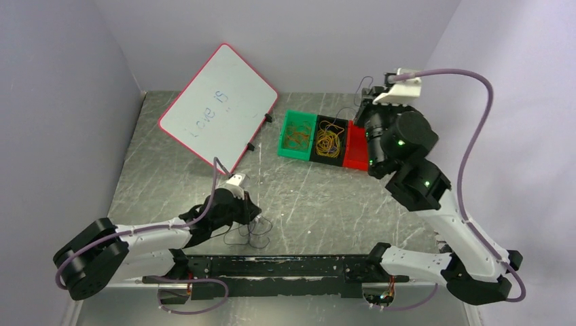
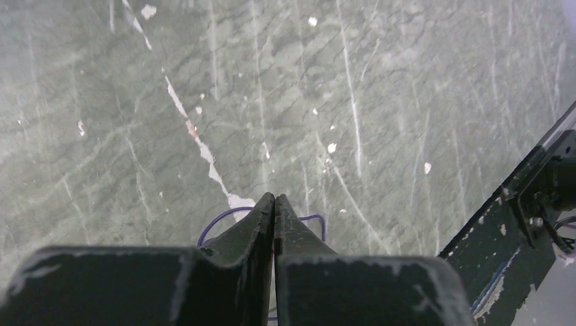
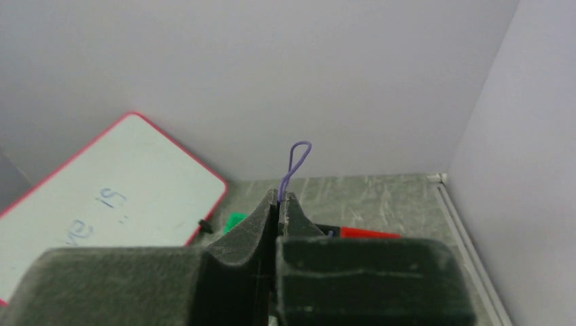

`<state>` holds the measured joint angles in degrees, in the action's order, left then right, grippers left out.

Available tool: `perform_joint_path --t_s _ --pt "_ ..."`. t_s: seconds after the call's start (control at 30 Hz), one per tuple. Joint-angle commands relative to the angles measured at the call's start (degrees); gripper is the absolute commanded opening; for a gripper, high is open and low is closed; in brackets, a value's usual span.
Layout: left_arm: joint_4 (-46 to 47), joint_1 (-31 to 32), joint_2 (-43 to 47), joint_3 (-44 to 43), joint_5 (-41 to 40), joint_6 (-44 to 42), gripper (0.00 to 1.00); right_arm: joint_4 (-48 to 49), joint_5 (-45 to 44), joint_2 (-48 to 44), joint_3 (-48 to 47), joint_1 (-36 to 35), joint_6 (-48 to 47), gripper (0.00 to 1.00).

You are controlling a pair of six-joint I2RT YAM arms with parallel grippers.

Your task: Untangle the cables

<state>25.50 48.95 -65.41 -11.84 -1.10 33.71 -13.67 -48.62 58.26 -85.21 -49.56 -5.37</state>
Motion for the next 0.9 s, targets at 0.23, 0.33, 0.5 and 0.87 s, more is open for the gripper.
perform_joint_path --t_s 0.23,0.33,0.5,0.87 --pt "-13.49 0.12 5.22 -10.29 -3.86 -3.65 0.07 -5.91 12.85 6.45 -0.03 19.56 5.80 0.00" --pt "-15.07 -0.33 5.25 -12.31 -3.85 -4.50 0.07 -5.82 18.29 8.84 0.10 26.60 7.50 0.00" --pt "-16.86 -1.28 5.16 -14.49 -3.10 -5.60 0.07 -3.63 22.80 11.78 0.88 32.57 9.13 0.00" --pt "-20.40 -3.47 7.54 -15.20 -3.65 -6.93 0.07 0.77 28.27 16.48 2.74 39.60 9.70 0.00"
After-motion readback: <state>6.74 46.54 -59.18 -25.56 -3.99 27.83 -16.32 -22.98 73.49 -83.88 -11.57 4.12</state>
